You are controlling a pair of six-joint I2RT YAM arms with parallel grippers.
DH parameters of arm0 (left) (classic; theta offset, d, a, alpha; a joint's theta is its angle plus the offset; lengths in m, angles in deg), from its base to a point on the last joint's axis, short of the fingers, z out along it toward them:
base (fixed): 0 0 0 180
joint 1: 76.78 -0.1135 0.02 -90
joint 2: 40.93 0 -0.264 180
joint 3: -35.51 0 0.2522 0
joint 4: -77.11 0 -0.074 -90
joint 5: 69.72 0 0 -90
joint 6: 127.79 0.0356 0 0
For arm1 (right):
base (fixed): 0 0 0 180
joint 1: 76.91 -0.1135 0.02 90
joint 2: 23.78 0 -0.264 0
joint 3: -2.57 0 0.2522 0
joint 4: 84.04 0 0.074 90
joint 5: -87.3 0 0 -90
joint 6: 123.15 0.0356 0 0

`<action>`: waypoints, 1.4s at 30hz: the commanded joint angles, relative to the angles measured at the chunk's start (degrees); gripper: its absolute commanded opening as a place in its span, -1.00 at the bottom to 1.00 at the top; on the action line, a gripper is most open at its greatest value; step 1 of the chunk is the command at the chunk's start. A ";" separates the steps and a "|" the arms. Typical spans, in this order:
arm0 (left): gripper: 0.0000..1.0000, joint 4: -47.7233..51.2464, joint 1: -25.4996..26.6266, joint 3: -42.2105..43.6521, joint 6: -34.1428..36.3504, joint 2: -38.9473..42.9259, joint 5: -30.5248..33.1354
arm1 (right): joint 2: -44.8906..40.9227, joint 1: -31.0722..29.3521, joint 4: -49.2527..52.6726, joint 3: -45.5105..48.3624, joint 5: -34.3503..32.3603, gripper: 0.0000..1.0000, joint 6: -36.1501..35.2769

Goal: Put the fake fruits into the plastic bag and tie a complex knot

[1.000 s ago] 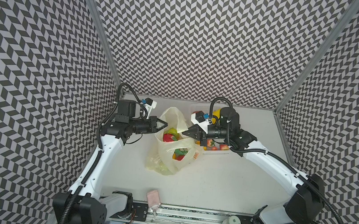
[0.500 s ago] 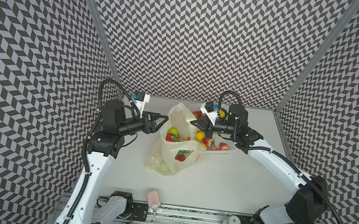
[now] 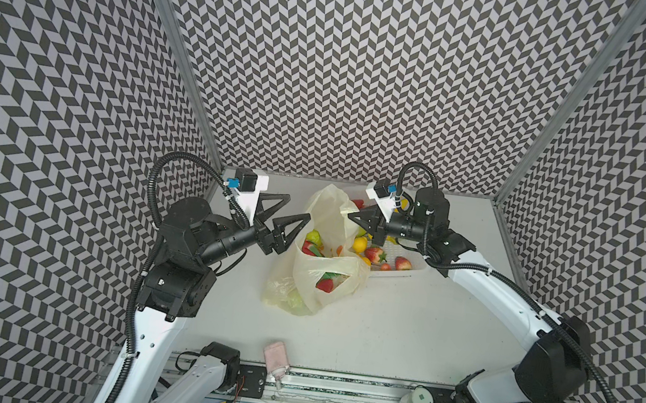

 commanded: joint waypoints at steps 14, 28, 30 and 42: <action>0.58 14.47 44.50 -5.62 12.18 -9.57 49.02 | -1.05 1.93 -3.49 1.27 -0.85 -1.00 1.17; 0.66 22.94 49.99 -2.19 18.23 -12.44 60.62 | -1.84 2.19 -4.28 2.24 -0.04 -1.00 1.21; 0.67 20.99 49.95 -0.95 19.17 -12.25 62.98 | -1.84 2.19 -4.21 2.24 0.07 -1.00 1.17; 0.65 -2.71 49.92 9.06 29.62 -12.43 67.42 | -2.19 2.19 -5.05 2.50 0.95 -1.00 1.74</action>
